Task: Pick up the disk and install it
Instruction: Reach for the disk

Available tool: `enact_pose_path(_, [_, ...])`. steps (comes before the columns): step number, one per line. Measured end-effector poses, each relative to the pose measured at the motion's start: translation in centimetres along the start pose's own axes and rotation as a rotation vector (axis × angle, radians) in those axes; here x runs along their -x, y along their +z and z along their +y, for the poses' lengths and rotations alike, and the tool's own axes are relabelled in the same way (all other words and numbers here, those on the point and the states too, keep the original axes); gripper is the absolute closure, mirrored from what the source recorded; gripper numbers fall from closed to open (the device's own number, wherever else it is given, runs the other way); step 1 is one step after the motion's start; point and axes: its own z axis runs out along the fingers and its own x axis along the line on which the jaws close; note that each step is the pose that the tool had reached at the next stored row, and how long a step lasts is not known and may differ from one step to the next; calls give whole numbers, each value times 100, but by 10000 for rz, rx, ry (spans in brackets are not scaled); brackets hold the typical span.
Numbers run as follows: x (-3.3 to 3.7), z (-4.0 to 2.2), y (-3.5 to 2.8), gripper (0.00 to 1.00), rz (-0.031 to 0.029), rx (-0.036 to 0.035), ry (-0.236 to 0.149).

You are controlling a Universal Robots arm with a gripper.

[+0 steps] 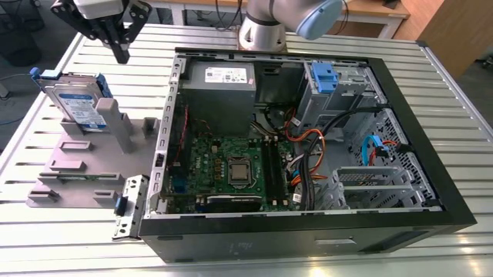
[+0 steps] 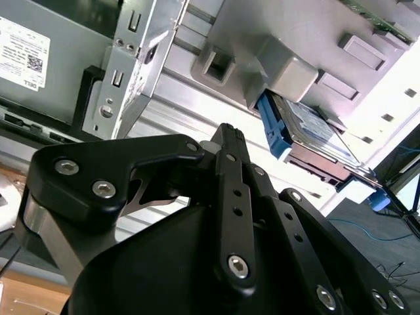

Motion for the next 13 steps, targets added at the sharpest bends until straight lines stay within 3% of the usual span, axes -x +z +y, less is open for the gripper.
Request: enact_pose_path(13, [-298, -3, 55, 89, -1, -2, 1])
